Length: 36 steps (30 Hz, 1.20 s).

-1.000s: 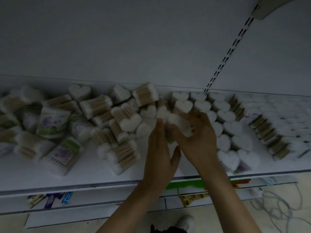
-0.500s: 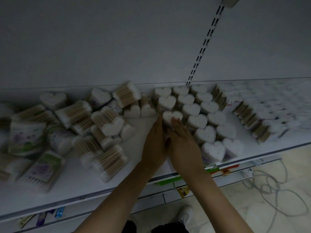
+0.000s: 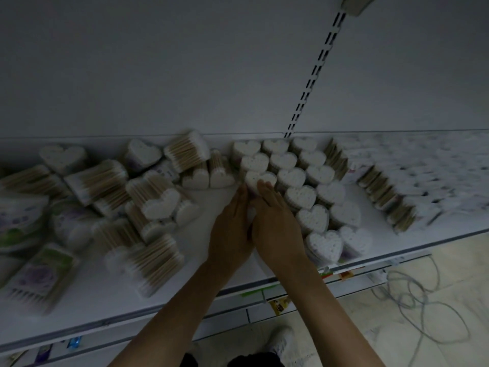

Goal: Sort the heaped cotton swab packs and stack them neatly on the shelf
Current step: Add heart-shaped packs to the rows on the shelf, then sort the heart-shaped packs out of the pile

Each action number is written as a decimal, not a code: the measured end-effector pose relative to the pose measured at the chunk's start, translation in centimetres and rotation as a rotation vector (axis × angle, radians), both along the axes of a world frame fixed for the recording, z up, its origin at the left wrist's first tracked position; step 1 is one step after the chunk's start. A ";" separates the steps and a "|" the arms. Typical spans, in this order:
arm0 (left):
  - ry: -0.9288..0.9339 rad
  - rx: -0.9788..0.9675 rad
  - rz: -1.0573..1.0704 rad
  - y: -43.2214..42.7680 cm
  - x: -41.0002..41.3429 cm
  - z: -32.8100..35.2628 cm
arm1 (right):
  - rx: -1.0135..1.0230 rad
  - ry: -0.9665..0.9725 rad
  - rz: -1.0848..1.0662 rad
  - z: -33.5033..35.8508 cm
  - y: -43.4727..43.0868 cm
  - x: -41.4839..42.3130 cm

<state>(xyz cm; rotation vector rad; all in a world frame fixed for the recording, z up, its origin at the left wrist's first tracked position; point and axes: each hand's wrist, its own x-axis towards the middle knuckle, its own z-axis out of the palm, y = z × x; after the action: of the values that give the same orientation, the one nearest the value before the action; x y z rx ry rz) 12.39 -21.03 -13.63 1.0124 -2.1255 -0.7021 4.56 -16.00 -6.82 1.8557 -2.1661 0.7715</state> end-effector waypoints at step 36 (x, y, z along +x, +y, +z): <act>0.163 -0.060 0.468 9.3 18.4 2.2 | 0.348 -0.543 0.228 -2.9 0.7 9.9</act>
<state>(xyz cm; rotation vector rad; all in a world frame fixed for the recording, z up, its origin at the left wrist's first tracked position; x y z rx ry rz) 30.75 -11.72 -11.47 1.3090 -1.6719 -0.4674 14.47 -15.27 -9.73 2.3102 -2.5712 1.1115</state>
